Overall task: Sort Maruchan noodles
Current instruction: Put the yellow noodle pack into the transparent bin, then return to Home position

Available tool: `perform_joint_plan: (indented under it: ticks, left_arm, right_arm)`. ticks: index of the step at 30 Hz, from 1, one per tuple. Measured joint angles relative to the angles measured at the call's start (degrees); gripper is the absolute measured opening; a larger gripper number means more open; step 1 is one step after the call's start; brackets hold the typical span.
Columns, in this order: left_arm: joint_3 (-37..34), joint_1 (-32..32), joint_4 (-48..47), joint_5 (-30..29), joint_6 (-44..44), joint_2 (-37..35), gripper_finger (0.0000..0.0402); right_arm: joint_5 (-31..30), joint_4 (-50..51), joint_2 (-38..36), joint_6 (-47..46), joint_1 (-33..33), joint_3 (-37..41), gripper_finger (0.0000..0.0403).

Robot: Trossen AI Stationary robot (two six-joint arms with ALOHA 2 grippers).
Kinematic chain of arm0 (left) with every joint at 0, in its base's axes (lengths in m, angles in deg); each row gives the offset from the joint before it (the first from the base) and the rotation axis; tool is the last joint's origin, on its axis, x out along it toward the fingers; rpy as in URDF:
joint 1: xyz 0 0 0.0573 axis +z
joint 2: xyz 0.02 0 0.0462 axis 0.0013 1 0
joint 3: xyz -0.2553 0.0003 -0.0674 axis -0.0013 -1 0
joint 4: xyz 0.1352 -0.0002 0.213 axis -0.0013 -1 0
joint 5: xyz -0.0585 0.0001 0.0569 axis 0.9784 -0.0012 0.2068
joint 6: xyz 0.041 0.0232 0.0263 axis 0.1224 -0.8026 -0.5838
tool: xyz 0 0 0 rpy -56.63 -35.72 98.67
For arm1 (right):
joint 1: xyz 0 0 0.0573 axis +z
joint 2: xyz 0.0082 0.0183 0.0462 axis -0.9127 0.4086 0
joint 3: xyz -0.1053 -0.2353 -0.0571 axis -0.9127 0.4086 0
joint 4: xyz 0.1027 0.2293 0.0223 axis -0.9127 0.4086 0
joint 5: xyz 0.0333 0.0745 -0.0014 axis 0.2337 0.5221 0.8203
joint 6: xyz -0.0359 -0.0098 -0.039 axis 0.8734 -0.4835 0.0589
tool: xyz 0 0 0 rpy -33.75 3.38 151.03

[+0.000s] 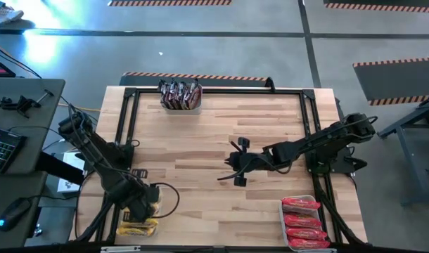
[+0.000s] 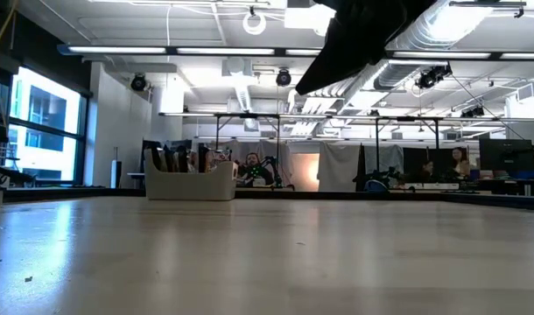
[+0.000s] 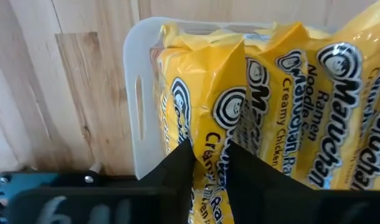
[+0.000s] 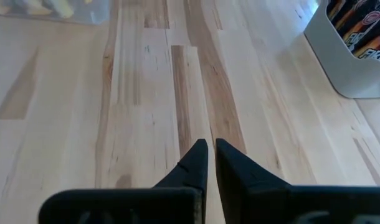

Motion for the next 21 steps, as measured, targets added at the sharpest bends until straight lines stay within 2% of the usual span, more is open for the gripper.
perform_joint_plan:
  ticks: [7,11,15,21]
  left_arm:
    - [1.69,-0.02,-0.82,0.02,2.48,-0.07,0.0107]
    - [1.59,-0.02,-0.83,-0.37,1.67,-0.09,0.0113]
    - [1.54,-0.02,-0.74,-2.59,1.49,-0.09,0.0093]
    - [1.54,-0.04,0.45,-5.41,1.75,-0.09,0.0036]
  right_arm:
    - [0.81,-0.7,-0.01,0.0,0.0,0.0,0.0011]
    - [0.81,-0.76,-0.01,0.01,0.0,0.0,0.0011]
    - [0.82,-0.74,-0.01,0.04,0.0,0.0,0.0011]
    - [0.81,-0.74,-0.01,0.44,0.0,0.0,0.0011]
